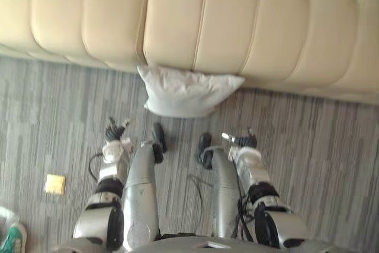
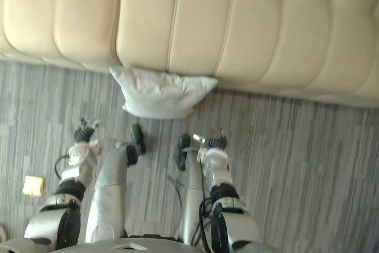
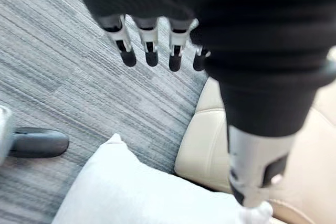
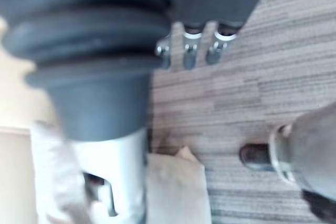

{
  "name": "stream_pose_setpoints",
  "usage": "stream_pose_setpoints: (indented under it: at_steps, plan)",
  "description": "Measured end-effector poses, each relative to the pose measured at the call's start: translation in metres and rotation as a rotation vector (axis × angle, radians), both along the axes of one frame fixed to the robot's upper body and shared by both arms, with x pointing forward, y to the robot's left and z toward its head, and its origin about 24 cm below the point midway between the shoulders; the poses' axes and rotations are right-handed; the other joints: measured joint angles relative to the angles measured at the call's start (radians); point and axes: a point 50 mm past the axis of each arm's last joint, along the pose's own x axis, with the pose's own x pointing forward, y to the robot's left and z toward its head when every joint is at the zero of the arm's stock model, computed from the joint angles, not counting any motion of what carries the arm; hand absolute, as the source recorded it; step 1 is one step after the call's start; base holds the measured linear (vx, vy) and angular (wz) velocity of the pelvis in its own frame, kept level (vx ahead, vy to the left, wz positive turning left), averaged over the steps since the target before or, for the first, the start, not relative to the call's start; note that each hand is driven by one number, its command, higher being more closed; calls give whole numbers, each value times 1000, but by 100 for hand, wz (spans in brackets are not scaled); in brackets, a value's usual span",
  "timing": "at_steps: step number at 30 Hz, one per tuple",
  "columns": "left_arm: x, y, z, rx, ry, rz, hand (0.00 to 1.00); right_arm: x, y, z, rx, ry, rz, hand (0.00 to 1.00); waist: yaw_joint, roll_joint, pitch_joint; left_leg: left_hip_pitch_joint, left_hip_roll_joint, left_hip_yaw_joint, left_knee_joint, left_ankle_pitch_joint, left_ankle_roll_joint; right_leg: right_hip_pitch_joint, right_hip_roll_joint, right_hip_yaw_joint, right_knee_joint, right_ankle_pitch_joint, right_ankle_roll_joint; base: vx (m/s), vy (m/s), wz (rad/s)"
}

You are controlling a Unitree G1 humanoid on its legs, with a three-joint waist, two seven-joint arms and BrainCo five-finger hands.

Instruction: Pick up cushions and gather them together orderly.

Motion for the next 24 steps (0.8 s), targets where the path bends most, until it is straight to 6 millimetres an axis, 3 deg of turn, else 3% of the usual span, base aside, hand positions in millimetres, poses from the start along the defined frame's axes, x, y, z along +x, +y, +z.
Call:
stream_pose_setpoints:
  at_steps: [2,3,8,12,19,20,23,24]
  plan:
    - [11,5,18,-9,-57,19,0,15,-4,25,6,-80,-21,0,0,1,27,-59,5,-5,32,5,8,-60,-4,0,38,-2,0,-51,-31,5]
    - [20,11,36,-3,-114,33,0,29,-7,55,-7,-178,-27,0,-2,1,51,-117,9,-11,64,6,10,-118,-5,0,72,-5,1,-53,-38,2]
    - [37,24,80,51,-229,55,0,51,-18,117,-49,-351,-62,0,0,0,82,-264,25,-17,139,5,13,-271,-7,4,161,-14,-3,-54,-29,0]
    - [45,32,115,106,-321,72,0,60,-18,152,-66,-437,-75,0,-1,-1,85,-387,36,-22,191,4,6,-401,-10,8,229,-26,-5,-94,-22,1]
    - [54,25,175,234,-476,49,0,67,-4,207,-158,-582,-34,0,-7,-1,88,-544,40,-32,241,18,5,-564,-23,5,308,-31,-10,-68,-4,7]
    - [55,20,192,281,-522,33,0,65,3,227,-187,-648,-24,100,-7,-1,88,-577,40,-37,255,18,4,-597,-25,5,327,-34,-13,-43,-1,8]
    - [59,3,220,379,-590,-16,0,59,23,265,-275,-776,-13,100,-9,-1,89,-631,41,-45,279,20,5,-652,-29,2,360,-42,-18,-38,-10,8]
    - [60,-3,224,399,-604,-29,0,58,28,269,-303,-792,-9,100,-10,-1,89,-637,42,-46,283,20,5,-657,-29,1,364,-43,-18,0,0,0]
